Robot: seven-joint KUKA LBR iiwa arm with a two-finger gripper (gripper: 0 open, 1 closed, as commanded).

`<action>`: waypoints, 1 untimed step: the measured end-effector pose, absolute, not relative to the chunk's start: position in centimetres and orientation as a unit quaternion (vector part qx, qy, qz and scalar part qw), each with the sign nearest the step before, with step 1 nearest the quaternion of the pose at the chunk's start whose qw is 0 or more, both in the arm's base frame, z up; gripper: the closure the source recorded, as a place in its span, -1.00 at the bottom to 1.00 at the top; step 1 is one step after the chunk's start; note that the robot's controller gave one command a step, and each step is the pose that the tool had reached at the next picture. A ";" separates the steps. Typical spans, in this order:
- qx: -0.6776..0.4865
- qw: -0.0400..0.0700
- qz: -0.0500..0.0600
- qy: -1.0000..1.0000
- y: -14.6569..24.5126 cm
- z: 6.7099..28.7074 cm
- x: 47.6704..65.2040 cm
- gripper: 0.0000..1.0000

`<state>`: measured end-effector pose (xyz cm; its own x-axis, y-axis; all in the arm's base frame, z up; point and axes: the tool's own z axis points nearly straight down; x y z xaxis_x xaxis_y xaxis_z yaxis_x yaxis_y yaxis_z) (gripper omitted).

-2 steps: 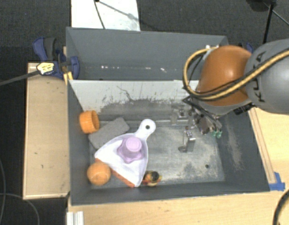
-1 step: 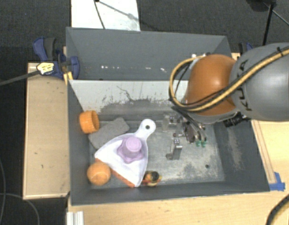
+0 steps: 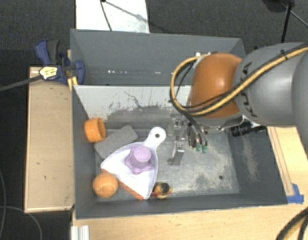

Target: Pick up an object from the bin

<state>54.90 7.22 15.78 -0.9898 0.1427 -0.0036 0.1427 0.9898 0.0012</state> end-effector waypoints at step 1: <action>-0.139 0.005 0.000 0.990 12.2 10.4 57.9 -1.00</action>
Offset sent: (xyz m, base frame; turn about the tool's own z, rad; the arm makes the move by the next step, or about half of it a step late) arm 0.0311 0.0761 -0.0878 -0.3970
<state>57.89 12.15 10.36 -0.9615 -0.2746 -0.0104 -0.2746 0.9615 -0.0006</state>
